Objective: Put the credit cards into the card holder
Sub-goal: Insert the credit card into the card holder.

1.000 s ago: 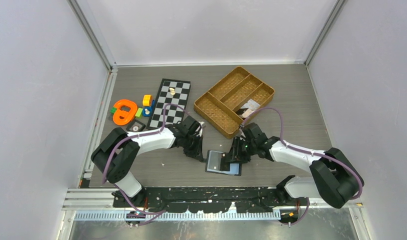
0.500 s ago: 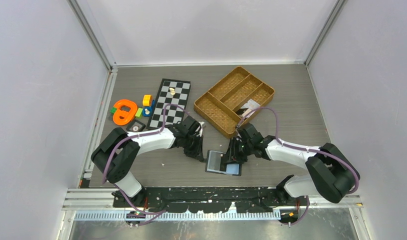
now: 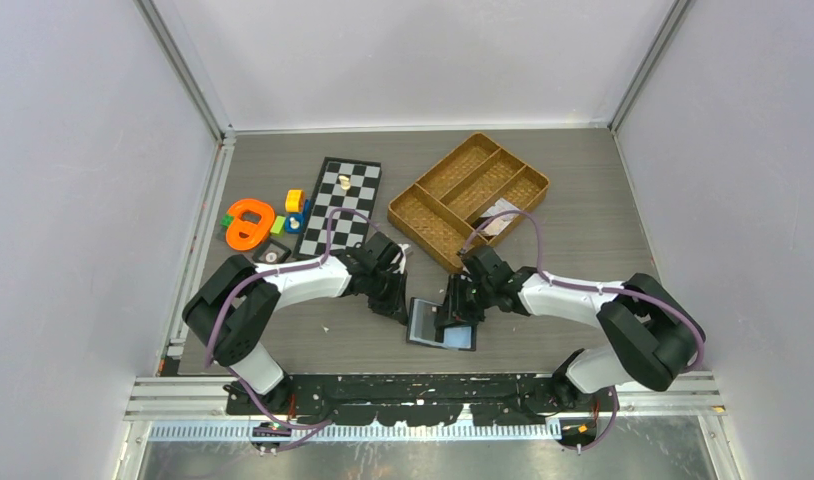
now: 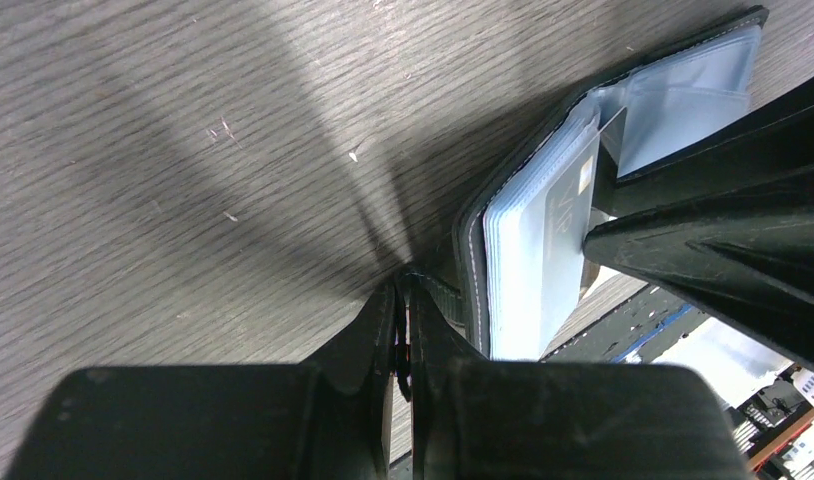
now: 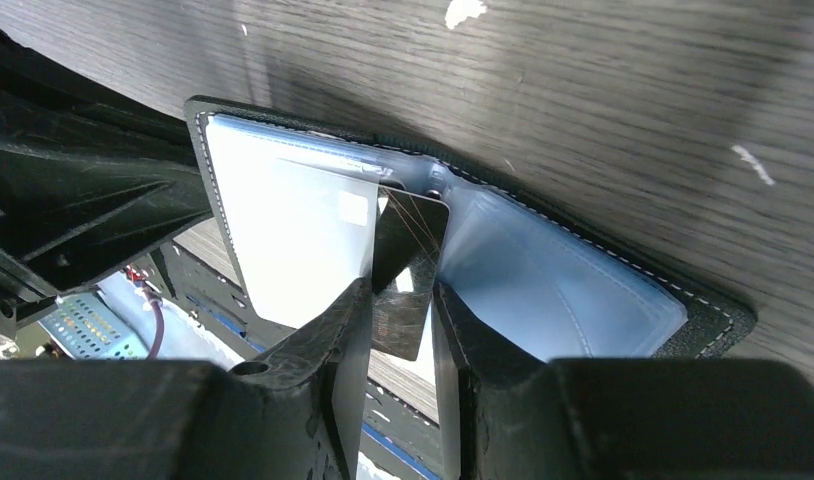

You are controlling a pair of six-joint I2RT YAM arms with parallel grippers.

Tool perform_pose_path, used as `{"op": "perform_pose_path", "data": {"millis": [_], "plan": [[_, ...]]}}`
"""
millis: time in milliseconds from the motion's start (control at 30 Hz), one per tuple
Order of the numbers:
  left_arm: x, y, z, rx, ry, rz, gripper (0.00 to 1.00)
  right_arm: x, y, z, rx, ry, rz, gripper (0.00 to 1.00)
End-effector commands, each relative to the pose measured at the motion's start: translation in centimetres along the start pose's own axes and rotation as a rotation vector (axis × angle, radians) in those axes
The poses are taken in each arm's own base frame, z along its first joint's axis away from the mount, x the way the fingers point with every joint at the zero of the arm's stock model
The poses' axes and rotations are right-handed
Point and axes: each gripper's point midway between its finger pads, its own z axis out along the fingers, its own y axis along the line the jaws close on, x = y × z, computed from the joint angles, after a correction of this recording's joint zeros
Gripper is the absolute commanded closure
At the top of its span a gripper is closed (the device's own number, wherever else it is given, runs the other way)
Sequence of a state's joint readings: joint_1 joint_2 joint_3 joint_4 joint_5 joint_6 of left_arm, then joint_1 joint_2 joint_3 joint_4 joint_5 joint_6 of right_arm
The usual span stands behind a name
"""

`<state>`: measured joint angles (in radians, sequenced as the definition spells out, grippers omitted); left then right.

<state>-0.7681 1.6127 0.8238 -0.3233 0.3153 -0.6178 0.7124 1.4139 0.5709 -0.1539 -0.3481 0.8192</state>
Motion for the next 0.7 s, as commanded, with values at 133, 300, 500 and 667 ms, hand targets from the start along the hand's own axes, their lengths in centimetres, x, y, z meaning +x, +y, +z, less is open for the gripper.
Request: {"op": "perform_pose_path", "data": {"millis": [133, 300, 500, 667], "plan": [[0.3, -0.1, 0.5, 0.007, 0.006, 0.019, 1.0, -1.8, 3.1, 0.2, -0.057, -0.057, -0.036, 0.67], [0.3, 0.2, 0.6, -0.01, 0.008, 0.008, 1.0, -2.1, 3.6, 0.0, -0.07, -0.068, -0.021, 0.7], [0.4, 0.4, 0.9, -0.019, 0.014, 0.001, 1.0, -1.8, 3.7, 0.5, -0.082, -0.046, 0.0, 0.72], [0.3, 0.4, 0.9, -0.022, 0.013, -0.001, 1.0, -1.6, 4.5, 0.6, -0.118, -0.02, 0.009, 0.72]]}}
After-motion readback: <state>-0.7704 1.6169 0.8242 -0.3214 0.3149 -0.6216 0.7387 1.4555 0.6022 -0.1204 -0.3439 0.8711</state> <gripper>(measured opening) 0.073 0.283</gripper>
